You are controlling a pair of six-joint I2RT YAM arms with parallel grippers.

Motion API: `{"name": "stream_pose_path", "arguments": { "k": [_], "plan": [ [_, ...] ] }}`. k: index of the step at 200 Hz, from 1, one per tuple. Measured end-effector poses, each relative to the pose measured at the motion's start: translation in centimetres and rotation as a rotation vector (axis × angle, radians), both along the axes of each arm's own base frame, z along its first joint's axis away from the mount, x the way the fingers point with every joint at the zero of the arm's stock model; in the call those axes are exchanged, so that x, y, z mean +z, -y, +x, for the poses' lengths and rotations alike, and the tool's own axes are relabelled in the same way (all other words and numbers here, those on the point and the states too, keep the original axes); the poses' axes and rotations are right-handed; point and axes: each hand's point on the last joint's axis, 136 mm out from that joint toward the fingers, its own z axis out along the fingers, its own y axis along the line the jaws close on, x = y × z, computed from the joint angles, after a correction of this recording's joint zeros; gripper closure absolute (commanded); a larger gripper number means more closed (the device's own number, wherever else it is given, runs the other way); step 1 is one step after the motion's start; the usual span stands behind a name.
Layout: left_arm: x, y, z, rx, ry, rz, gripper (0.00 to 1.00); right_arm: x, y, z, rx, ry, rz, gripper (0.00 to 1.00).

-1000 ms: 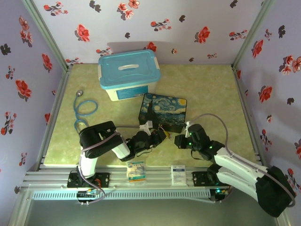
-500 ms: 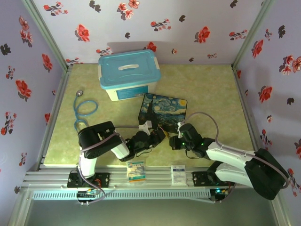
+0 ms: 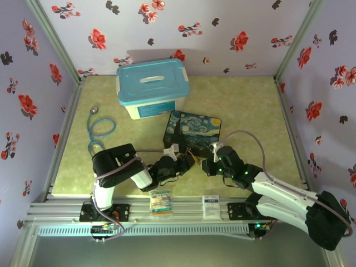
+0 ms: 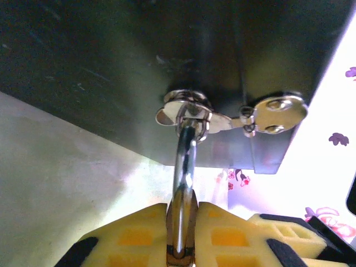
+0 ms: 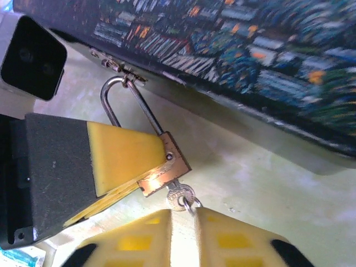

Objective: Unlock a padlock with a key

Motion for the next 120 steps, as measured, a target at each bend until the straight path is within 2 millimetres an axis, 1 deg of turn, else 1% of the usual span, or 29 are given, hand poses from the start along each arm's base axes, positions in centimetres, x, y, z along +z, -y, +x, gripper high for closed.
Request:
{"name": "stream_pose_path", "arguments": {
  "k": [6, 21, 38, 55, 85, 104, 120],
  "plan": [
    [0.0, 0.0, 0.0, 0.001, 0.0, -0.001, 1.0, 0.1, 0.2, 0.0, -0.007, 0.006, -0.003, 0.67],
    [0.0, -0.2, -0.1, -0.002, -0.002, 0.001, 1.0, 0.3, 0.5, 0.2, -0.01, 0.024, -0.017, 0.61],
    [-0.1, -0.4, -0.2, -0.004, -0.004, 0.003, 1.0, 0.1, 0.5, 0.1, 0.004, 0.033, -0.033, 0.59],
    [0.0, -0.5, -0.2, -0.007, -0.004, 0.001, 1.0, -0.2, 0.0, -0.2, 0.056, 0.045, -0.072, 0.59],
    [0.1, -0.7, -0.4, -0.012, -0.006, 0.001, 1.0, -0.2, -1.3, -0.6, 0.155, 0.096, -0.152, 0.65],
    [0.3, -0.7, -0.4, -0.012, -0.005, -0.002, 1.0, -0.5, -1.7, -0.4, 0.184, 0.113, -0.196, 0.66],
    [0.2, -0.7, -0.4, -0.013, -0.007, 0.001, 1.0, -1.1, -1.8, -0.5, 0.207, 0.119, -0.242, 0.64]
  ]
}}
